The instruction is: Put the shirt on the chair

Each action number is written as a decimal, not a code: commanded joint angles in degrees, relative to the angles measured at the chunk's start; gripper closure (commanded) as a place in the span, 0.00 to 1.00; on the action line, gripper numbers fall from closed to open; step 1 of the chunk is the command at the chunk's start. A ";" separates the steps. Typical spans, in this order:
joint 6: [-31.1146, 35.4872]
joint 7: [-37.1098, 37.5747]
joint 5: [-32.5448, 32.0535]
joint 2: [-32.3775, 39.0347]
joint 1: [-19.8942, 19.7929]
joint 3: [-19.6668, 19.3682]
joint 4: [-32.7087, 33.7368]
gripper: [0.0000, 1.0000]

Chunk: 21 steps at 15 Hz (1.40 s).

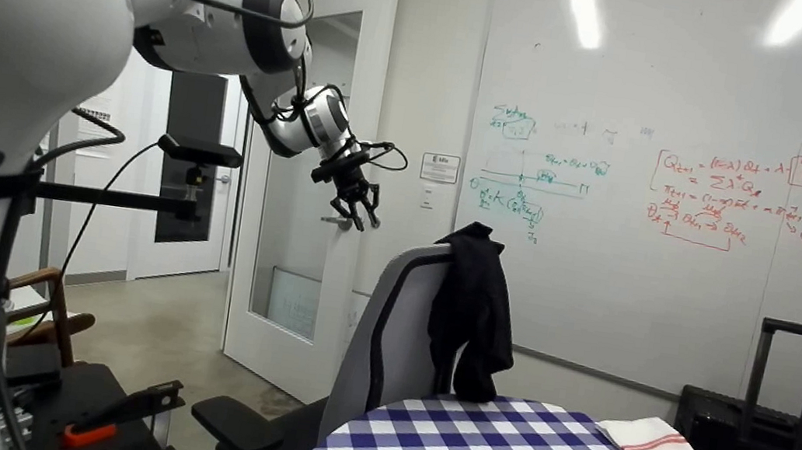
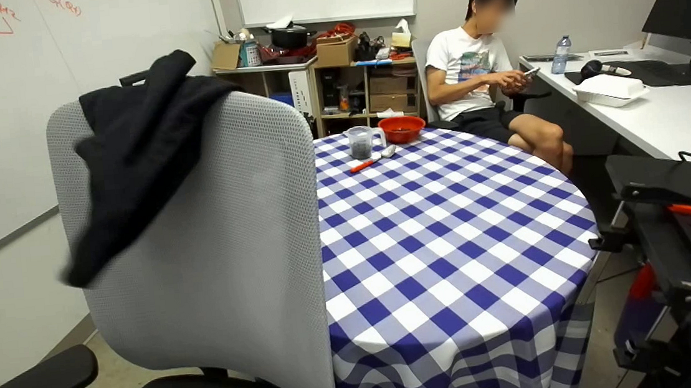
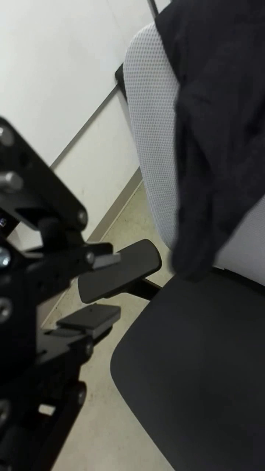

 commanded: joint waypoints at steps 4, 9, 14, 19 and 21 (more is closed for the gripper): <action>-0.98 -10.11 -0.03 -0.27 -0.83 0.47 3.91 0.12; -0.28 -14.78 1.55 -4.75 -6.37 0.28 4.38 0.00; 0.25 -14.24 3.64 -10.60 -15.40 -0.05 0.49 0.00; 6.56 -8.02 6.12 -17.13 -23.53 -0.51 -13.46 0.00; 10.12 -5.05 7.37 -19.32 -26.08 -0.71 -18.79 0.00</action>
